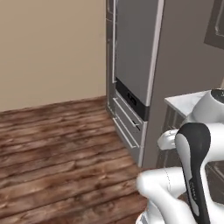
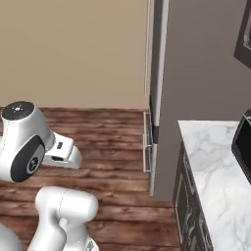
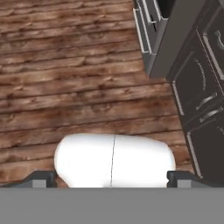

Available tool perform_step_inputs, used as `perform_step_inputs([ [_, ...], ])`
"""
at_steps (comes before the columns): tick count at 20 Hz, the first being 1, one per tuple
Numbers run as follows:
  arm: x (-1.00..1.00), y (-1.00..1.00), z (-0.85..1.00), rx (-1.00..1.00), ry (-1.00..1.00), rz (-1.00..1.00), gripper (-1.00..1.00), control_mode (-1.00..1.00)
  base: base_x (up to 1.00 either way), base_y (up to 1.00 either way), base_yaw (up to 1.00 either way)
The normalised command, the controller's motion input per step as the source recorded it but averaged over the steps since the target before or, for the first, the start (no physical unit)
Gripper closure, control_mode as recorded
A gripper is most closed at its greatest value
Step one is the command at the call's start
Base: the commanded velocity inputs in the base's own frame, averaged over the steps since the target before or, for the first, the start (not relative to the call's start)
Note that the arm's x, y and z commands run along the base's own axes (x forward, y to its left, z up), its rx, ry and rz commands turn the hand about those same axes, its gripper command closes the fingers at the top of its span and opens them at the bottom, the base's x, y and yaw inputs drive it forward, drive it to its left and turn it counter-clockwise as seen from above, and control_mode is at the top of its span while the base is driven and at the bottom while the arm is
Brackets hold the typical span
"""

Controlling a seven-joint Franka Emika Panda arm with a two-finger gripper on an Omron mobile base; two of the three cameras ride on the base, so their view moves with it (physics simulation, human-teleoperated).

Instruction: Navigate to the fridge.

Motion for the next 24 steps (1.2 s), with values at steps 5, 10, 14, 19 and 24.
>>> perform_step_inputs([
  [5, 0.0, 0.0, 0.0, 0.0, 0.0, 0.0, -1.0, 1.0, 1.0, 0.75, -0.29],
  [10, 0.0, 0.0, 0.0, 0.0, 0.0, 0.0, -1.0, 1.0, 1.0, 0.99, -0.35],
  [14, 0.0, 0.0, 0.0, 0.0, 0.0, 0.0, -1.0, 1.0, 1.0, 1.0, -0.35],
  [19, 0.0, 0.0, 0.0, 0.0, 0.0, 0.0, -1.0, 1.0, 1.0, 1.0, -0.38],
  [24, 0.0, 0.0, 0.0, 0.0, 0.0, 0.0, -1.0, 1.0, 1.0, 0.62, -0.5],
])
